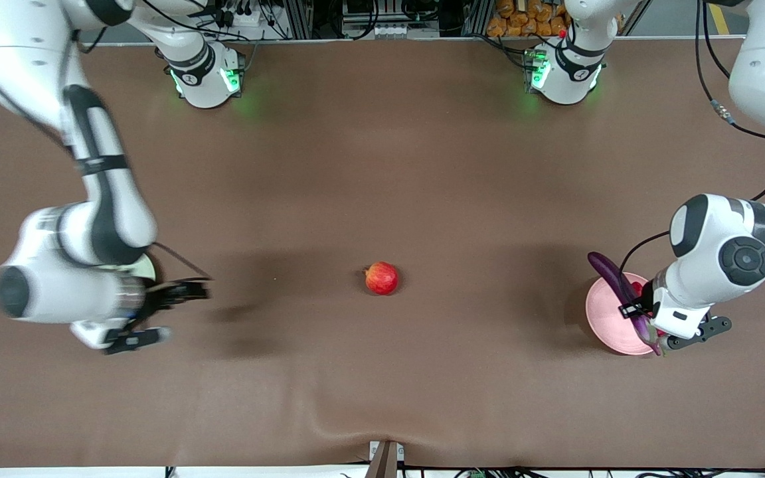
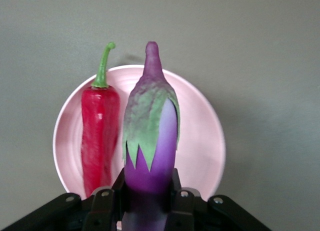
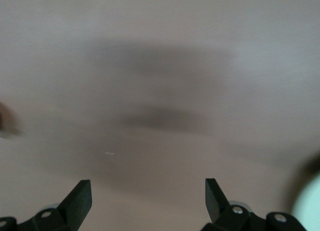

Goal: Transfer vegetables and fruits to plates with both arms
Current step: 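Lower the eggplant onto the pink plate while the right gripper grasps the apple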

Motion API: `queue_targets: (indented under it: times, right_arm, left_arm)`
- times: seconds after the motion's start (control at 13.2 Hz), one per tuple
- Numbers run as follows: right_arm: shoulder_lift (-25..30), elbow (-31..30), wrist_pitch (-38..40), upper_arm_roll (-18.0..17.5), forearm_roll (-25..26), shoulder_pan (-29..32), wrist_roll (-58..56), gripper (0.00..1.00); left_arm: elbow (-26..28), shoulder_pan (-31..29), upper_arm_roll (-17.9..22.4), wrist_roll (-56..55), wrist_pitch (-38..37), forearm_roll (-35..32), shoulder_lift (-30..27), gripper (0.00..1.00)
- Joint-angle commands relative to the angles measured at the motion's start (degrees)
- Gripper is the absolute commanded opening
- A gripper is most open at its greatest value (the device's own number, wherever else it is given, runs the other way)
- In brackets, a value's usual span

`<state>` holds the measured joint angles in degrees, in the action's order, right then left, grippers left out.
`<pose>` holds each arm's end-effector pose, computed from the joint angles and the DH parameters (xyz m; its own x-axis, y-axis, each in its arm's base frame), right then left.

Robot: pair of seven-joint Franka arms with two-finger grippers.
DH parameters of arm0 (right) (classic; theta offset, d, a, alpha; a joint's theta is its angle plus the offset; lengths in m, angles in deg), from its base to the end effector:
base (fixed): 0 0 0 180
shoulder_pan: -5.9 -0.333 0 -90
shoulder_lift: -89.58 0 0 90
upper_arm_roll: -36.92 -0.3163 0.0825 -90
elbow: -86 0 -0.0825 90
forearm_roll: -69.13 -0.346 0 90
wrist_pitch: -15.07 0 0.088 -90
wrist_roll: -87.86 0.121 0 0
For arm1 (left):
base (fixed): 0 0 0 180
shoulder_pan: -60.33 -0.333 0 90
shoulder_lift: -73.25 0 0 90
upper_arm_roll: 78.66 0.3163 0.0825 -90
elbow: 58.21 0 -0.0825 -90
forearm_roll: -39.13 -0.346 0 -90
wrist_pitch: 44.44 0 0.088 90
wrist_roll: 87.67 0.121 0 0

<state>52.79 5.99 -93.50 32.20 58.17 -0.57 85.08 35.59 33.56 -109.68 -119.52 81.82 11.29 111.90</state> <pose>0.6583 0.1362 0.3255 0.9756 0.1703 -0.1388 0.1364 -0.9648 -0.2250 0.6565 0.0210 0.2743 0.9578 0.2850 0.0378 0.2866 -0.9567 -0.0504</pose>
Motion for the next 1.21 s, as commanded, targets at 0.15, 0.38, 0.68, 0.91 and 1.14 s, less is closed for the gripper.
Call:
queue_targets:
  times: [0.15,0.38,0.68,0.91,1.14]
  right_arm:
    - [-2.5,0.7,-11.9,0.9,0.2,-17.4,26.4,1.00]
    - [-8.0,2.7,-23.7,1.3,2.1,-25.7,35.6,1.00]
    - [-17.2,10.9,-26.3,4.4,10.8,-33.2,40.9,1.00]
    - [-18.1,10.4,-26.3,4.8,16.0,-33.6,41.0,1.00]
    - [-17.0,10.0,-25.7,4.8,16.7,-32.7,41.1,0.16]
  left_arm:
    - [-1.4,-4.3,-0.4,10.8,0.9,0.0,3.1,0.00]
    - [-1.4,-4.1,-0.4,10.9,4.0,0.5,4.6,0.03]
    - [-3.4,-1.9,-0.5,10.7,4.3,0.7,4.9,0.09]
    - [-3.7,-1.7,-0.5,12.2,5.3,0.1,7.0,0.78]
    - [-3.7,-1.4,-1.0,12.6,7.0,0.5,6.7,1.00]
